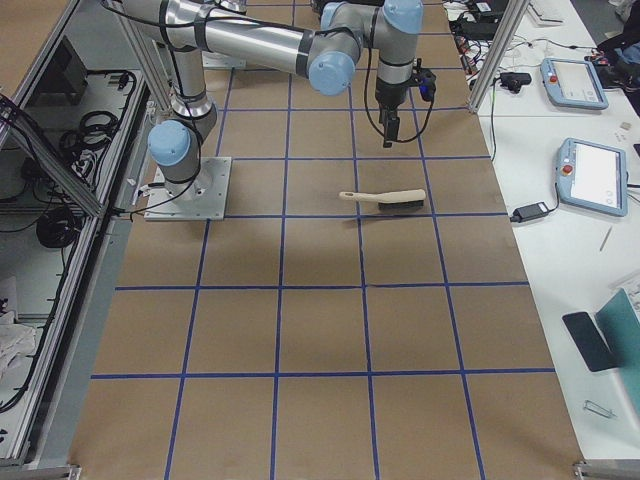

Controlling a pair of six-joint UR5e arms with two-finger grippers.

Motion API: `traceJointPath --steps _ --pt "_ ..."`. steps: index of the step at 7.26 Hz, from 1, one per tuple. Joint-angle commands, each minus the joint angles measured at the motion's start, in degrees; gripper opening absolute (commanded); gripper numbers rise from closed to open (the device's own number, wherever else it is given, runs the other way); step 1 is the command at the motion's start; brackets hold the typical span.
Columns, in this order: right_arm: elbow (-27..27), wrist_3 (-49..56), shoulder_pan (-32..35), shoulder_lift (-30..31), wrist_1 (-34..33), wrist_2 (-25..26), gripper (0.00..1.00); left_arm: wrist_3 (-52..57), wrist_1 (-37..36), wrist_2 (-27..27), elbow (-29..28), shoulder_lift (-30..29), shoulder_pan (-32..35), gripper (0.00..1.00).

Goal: Sweep and dump trash into bin
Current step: 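Tilt the dustpan into the bin with the left gripper while the right releases the brush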

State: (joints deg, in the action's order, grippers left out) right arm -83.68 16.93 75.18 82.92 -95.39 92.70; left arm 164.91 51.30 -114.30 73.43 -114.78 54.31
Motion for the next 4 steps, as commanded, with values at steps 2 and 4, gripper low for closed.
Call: traceJointPath --steps 2,4 --pt "0.0 -0.1 2.8 3.6 2.2 -0.2 1.00 0.5 -2.7 -0.7 0.0 0.1 1.9 0.05" --pt "-0.2 -6.5 10.5 3.2 2.1 -0.5 1.00 -2.8 -0.3 1.3 0.0 0.5 4.2 0.00"
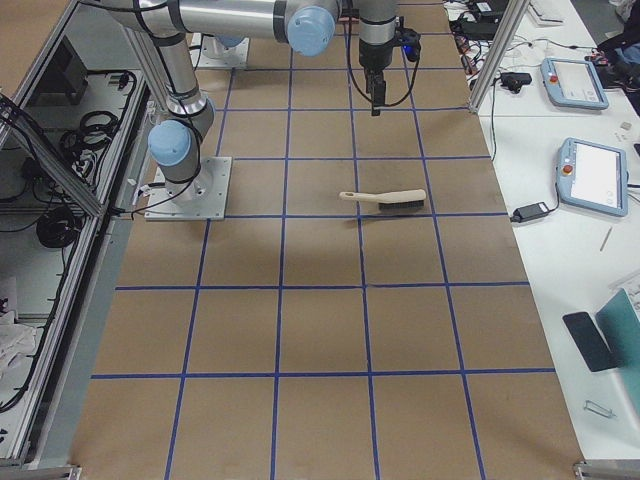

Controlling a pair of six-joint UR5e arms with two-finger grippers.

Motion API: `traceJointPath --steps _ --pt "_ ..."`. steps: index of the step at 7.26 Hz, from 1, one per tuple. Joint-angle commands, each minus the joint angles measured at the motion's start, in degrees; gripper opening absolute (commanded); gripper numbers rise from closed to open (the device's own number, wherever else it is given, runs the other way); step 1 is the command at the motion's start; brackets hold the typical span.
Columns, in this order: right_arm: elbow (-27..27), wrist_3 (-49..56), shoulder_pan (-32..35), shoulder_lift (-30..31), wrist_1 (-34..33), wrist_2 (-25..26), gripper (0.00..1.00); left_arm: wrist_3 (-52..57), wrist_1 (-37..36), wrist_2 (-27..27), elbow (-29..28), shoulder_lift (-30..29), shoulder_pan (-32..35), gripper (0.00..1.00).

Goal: Sweep and dump trash into bin
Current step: 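Bring the empty dustpan back down onto the table with the left gripper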

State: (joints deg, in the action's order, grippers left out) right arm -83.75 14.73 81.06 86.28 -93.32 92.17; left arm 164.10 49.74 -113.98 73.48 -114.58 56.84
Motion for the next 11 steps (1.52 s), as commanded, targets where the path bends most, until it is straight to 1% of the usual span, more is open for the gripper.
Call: traceJointPath --steps 1,2,4,5,7,8,9,10,11 --pt "-0.5 -8.9 8.5 -0.3 0.1 0.5 1.00 -5.5 4.8 1.7 0.0 1.2 3.4 0.00" --pt "-0.5 -8.8 10.4 -0.2 0.2 0.0 1.00 -8.9 8.2 5.7 0.0 1.6 4.1 0.00" --pt "-0.5 -8.5 10.3 0.2 0.3 0.9 1.00 -19.7 16.3 12.3 0.1 2.0 6.3 0.00" --pt "-0.6 -8.3 10.3 1.2 0.3 0.7 1.00 -26.1 19.2 13.7 0.4 2.2 9.4 0.00" --pt "-0.8 -8.0 10.3 1.8 3.1 -0.3 1.00 -37.7 19.5 13.8 3.0 0.9 15.2 0.00" --pt "-0.8 -7.9 10.0 1.9 4.1 -3.0 1.00 -44.8 19.6 14.3 4.5 0.2 16.9 0.00" --pt "-0.9 -8.1 10.0 2.1 4.0 -3.0 1.00 -51.9 19.6 18.9 5.9 -0.5 17.8 0.00" --pt "-0.9 -8.5 9.9 2.2 4.7 -2.4 1.00 -57.1 19.6 21.4 6.7 -2.0 17.9 0.00" --pt "-1.0 -8.1 9.8 2.1 4.8 -2.5 1.00 -58.4 19.5 22.0 6.7 -4.0 18.3 0.00"
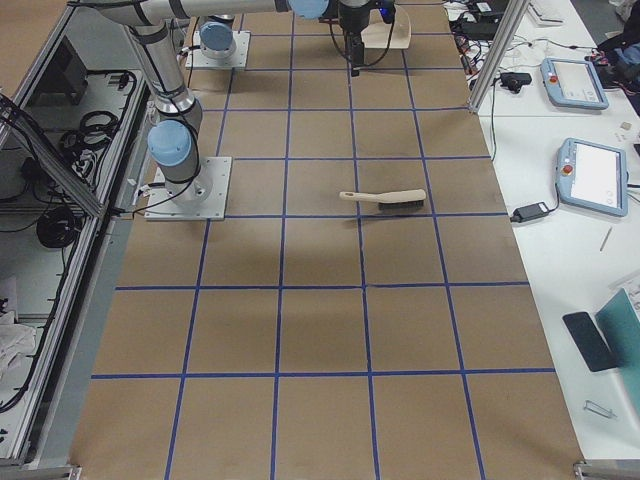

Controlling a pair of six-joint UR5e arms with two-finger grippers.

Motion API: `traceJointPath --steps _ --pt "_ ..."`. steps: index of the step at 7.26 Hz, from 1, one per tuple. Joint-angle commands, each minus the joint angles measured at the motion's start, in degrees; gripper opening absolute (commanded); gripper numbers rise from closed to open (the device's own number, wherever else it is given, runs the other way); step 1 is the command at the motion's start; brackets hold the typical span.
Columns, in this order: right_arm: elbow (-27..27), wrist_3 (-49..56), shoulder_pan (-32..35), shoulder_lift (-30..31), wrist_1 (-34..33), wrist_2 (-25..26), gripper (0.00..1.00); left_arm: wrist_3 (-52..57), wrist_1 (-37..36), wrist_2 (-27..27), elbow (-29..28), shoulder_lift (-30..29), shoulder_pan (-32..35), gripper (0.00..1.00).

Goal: Sweep and dump trash into bin
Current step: 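Bring the empty dustpan back down onto the table with the left gripper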

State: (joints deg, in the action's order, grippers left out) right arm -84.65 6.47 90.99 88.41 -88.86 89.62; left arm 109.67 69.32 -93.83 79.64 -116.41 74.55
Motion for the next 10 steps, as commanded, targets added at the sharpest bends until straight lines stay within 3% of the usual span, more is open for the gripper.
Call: traceJointPath --steps 1,4,9,10 --pt "-0.2 -0.7 -0.1 0.1 0.6 0.0 1.00 -8.6 -0.6 1.8 0.4 -3.7 1.5 0.01" --pt "-2.3 -0.7 -0.1 1.6 0.0 -0.3 1.00 -12.0 -3.0 1.2 0.1 -6.5 4.8 0.03" --pt "-2.7 -0.9 -0.2 1.9 -0.2 0.1 1.00 -5.4 -3.1 1.7 2.9 -5.5 4.6 0.06" --pt "-2.7 -0.9 -0.3 1.9 -0.3 0.2 1.00 -5.4 -3.1 1.7 3.3 -5.3 4.6 0.14"
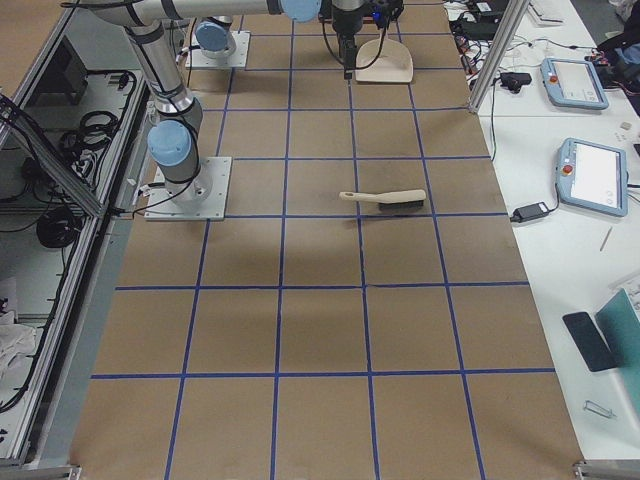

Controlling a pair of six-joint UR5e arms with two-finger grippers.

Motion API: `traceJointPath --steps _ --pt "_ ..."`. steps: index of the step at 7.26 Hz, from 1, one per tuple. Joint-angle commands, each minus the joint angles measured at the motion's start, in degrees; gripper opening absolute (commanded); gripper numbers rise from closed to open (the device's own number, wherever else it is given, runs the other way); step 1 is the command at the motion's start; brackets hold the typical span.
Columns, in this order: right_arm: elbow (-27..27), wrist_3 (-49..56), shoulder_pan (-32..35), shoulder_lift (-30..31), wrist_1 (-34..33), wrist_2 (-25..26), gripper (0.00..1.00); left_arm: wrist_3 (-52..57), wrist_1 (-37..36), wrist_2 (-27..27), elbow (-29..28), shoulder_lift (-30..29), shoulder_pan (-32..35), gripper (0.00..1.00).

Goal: Sweep and dump trash into bin
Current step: 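Bring the empty dustpan back down onto the table with the left gripper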

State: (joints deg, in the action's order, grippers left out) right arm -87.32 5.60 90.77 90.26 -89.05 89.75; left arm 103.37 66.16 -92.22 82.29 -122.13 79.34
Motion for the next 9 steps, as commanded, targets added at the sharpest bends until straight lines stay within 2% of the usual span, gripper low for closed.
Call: traceJointPath --steps 1,2,3,5,6,7,9 --pt "0.0 -0.1 -0.1 0.0 -0.2 0.0 1.00 0.7 -0.1 0.1 0.8 0.0 -0.1 0.44" --pt "0.0 -0.1 -0.2 0.0 -0.3 0.0 1.00 0.4 -0.1 0.1 0.3 0.0 -0.1 0.54" --pt "0.0 -0.1 -0.2 0.0 -0.3 0.1 1.00 0.4 -0.3 0.2 -0.1 0.0 -0.1 0.68" --pt "0.0 -0.2 -0.2 0.0 -0.3 0.2 1.00 -2.2 2.2 1.6 -3.2 3.5 0.6 0.64" --pt "0.0 -0.2 -0.2 0.0 -0.3 0.2 1.00 -4.8 7.2 4.1 -4.6 5.4 0.7 0.60" --pt "0.0 -0.2 -0.2 0.0 -0.5 0.2 1.00 -5.0 9.4 4.4 -5.3 7.6 0.9 0.58" --pt "0.0 -0.2 -0.2 0.1 -0.5 0.2 1.00 -12.7 17.4 4.5 -5.6 14.1 1.9 0.57"
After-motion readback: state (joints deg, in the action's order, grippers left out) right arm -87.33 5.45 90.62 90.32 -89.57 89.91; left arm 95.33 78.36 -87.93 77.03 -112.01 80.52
